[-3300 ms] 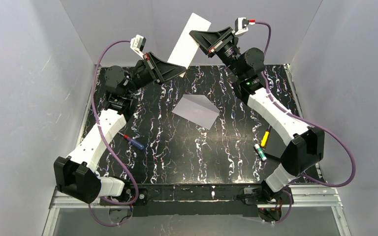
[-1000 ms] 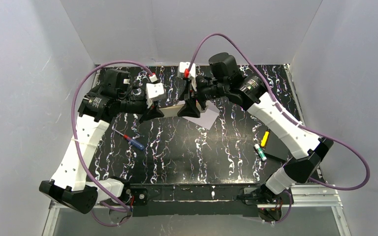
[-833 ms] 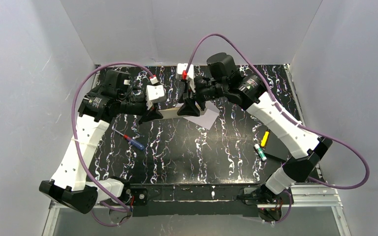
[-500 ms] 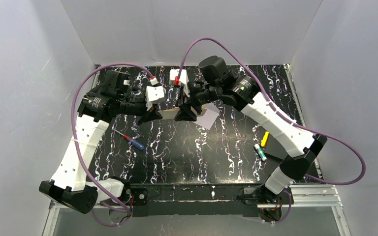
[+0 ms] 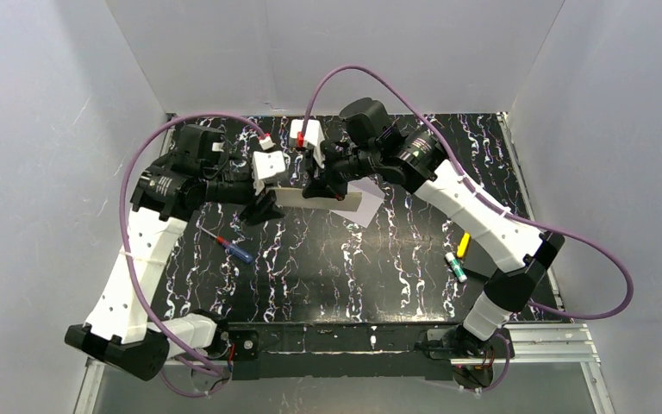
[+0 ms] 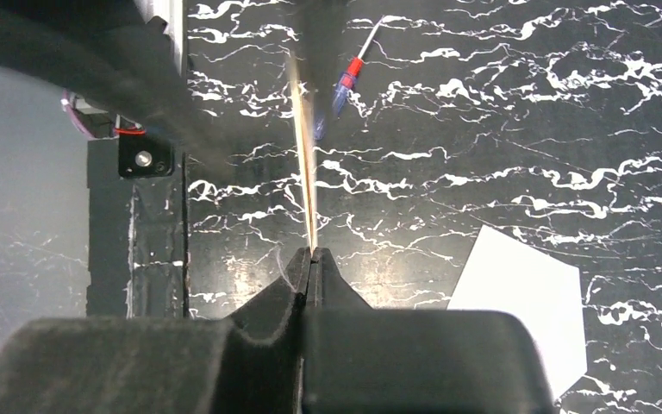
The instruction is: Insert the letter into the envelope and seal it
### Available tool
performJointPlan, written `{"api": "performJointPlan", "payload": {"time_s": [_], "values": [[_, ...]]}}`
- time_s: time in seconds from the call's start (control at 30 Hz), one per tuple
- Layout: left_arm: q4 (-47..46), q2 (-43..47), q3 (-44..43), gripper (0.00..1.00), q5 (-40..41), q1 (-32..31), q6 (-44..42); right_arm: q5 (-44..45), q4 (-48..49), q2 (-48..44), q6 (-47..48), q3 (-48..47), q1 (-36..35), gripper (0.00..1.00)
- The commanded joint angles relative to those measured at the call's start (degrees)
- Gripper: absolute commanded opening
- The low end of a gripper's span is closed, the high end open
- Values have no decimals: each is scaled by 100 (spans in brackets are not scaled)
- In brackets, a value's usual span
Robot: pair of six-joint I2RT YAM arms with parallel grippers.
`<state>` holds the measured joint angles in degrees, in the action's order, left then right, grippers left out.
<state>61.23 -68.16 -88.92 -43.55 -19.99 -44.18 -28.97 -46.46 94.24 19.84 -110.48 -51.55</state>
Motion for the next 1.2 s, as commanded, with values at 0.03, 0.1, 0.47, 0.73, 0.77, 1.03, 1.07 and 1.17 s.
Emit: {"api": "performJointPlan", "payload": {"time_s": [0.03,0.1,0.47,0.73,0.77,1.03,1.07,1.17], "values": [[-1217,547,323,86,1115,-19,1453,688,209,-159,-163,-115,-22,1],[-1717,760,591,98,1414,-16,1663,1144,278,-199,-304,72,29,1],[-3203,420,1674,98,1837,-4,5280,3137,2719,284,-2233,2143,2435,1],[-4177,-506,2662,91,2332,10,7664,3572,3379,1874,-1316,1837,2750,1],[-4122,-675,2619,92,2423,20,7699,3512,3414,2053,-1291,1736,2769,1],[-3868,-2343,1907,91,2340,100,7865,2461,3071,2286,-1052,1818,2835,1],[-3910,-2511,1886,90,2337,96,7914,2379,3018,2152,-1132,1935,2835,1],[-3998,-2986,1743,89,2301,99,7971,2233,2871,1815,-1555,2346,2826,1]]}}
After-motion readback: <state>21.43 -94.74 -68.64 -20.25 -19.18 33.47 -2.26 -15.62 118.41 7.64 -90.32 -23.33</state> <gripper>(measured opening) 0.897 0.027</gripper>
